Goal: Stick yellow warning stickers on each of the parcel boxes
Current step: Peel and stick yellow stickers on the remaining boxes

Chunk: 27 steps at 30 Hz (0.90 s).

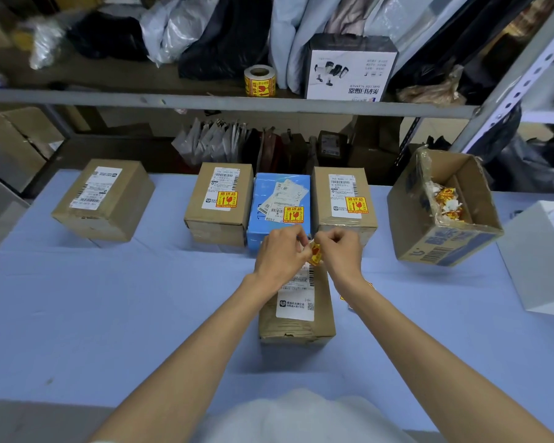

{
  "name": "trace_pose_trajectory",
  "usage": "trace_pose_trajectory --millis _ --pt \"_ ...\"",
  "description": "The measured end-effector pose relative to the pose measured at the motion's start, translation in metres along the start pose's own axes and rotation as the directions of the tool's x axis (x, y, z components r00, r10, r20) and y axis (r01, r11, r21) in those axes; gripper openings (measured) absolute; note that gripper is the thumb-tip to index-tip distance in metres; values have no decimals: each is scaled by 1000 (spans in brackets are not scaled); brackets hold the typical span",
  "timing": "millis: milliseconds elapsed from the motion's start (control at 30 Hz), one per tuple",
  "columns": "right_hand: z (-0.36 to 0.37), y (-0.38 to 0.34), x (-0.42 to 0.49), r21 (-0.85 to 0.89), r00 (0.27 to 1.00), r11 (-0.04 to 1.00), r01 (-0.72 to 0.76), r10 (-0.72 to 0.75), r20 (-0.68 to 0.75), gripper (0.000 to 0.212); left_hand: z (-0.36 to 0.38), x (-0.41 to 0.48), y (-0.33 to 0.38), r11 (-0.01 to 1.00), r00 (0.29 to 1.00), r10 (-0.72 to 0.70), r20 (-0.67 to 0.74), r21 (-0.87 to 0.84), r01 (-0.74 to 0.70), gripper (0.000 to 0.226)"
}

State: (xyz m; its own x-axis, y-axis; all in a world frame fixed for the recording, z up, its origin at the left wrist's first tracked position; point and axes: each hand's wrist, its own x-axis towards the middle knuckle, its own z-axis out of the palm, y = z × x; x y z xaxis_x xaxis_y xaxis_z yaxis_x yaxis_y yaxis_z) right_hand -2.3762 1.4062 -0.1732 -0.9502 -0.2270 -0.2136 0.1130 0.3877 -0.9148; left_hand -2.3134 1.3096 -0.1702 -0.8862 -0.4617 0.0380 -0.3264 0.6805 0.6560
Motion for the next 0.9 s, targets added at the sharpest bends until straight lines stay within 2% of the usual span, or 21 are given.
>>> trace_pose_trajectory --millis 100,167,200,267,367,467,567,667,767,900 --pt "0 1 0 47 999 999 -24 22 45 18 0 1 -2 999 999 -33 10 40 33 4" --pt "-4 -1 2 137 996 988 -77 70 54 19 -2 2 -8 992 996 -87 33 99 83 5" --pt "-8 -3 4 182 995 979 -91 83 51 19 -2 2 -13 990 992 -124 34 74 121 5" --pt "-16 -6 9 179 998 983 -48 39 58 18 -3 2 -21 969 975 -218 34 -111 220 6" --pt "-20 -3 12 58 992 998 20 -27 125 12 -10 1 -24 830 939 -325 112 -442 339 6" --pt "-17 2 8 74 978 997 -38 22 208 5 -16 0 -18 700 914 -368 169 -596 392 6" --pt "-14 3 2 112 979 993 -45 21 205 4 -19 -3 -14 645 890 -415 190 -629 435 11" --pt "-14 7 -2 111 980 994 -7 -15 197 8 -16 -8 -17 632 870 -448 205 -615 471 12" --pt "-13 14 -8 78 974 997 7 -24 226 6 -6 -17 -20 642 839 -518 166 -574 509 15" --pt "-8 27 -15 17 981 1000 -18 15 192 11 6 -32 -18 629 797 -593 117 -550 549 15"
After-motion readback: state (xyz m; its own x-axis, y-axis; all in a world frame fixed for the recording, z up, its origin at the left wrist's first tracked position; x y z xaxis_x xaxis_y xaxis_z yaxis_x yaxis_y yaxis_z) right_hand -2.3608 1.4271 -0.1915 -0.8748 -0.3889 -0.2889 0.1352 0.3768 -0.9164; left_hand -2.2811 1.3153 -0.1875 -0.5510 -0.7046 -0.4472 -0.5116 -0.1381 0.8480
